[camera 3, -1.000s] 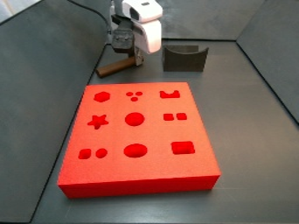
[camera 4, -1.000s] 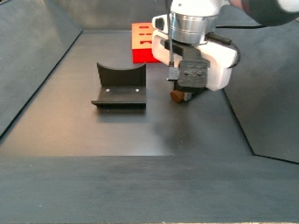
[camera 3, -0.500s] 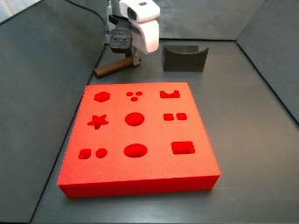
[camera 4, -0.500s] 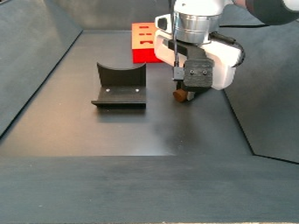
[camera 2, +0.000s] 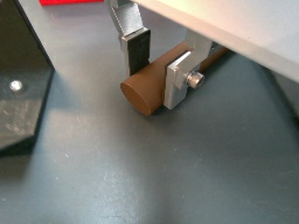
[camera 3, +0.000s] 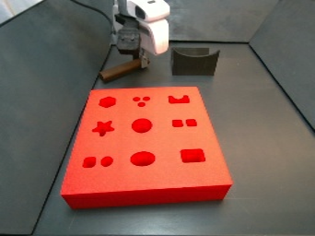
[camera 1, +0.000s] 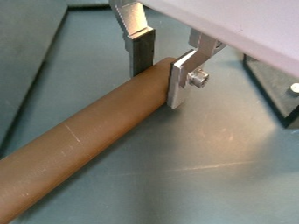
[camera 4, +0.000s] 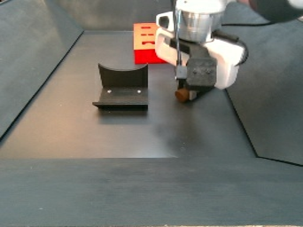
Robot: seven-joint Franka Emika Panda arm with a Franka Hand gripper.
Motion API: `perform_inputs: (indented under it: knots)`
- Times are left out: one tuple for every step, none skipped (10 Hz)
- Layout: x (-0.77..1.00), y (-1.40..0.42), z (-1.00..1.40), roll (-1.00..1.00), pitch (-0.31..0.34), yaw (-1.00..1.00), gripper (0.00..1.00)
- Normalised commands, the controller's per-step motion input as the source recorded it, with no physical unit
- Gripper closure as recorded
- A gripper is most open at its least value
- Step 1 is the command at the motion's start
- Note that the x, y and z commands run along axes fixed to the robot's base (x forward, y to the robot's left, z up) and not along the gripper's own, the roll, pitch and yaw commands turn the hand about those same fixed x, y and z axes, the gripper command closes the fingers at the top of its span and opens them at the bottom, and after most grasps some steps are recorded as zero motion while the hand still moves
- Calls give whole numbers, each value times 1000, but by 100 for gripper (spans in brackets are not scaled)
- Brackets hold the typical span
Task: Pick up the oval object. Move up. Place the oval object on the fixture. Regrasp the oval object. Move to above the board. Insert the oval object.
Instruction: Move up, then place the oval object on the fixture.
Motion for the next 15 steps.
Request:
perform_inputs:
  knots:
    - [-46,-24,747,-1,29,-52,100]
    - [-35,-8,591,9,30,-46,100]
    - [-30,2,450,18,36,-39,100]
    - [-23,6,252,29,38,-32,100]
    - [0,0,1000,0,0,0,100]
    - [15,2,1000,9,-13,4,100]
    - [-3,2,1000,11,18,3,100]
    - [-6,4,1000,17,25,-1,100]
    - [-13,7,1000,27,34,-7,100]
    - [-16,9,1000,36,36,-11,100]
    - [-21,13,1000,47,41,-17,100]
    - [-25,16,984,53,47,-17,100]
    - [-16,15,770,61,54,-17,100]
    - [-12,14,662,65,59,-17,100]
    - [3,15,394,71,75,-11,100]
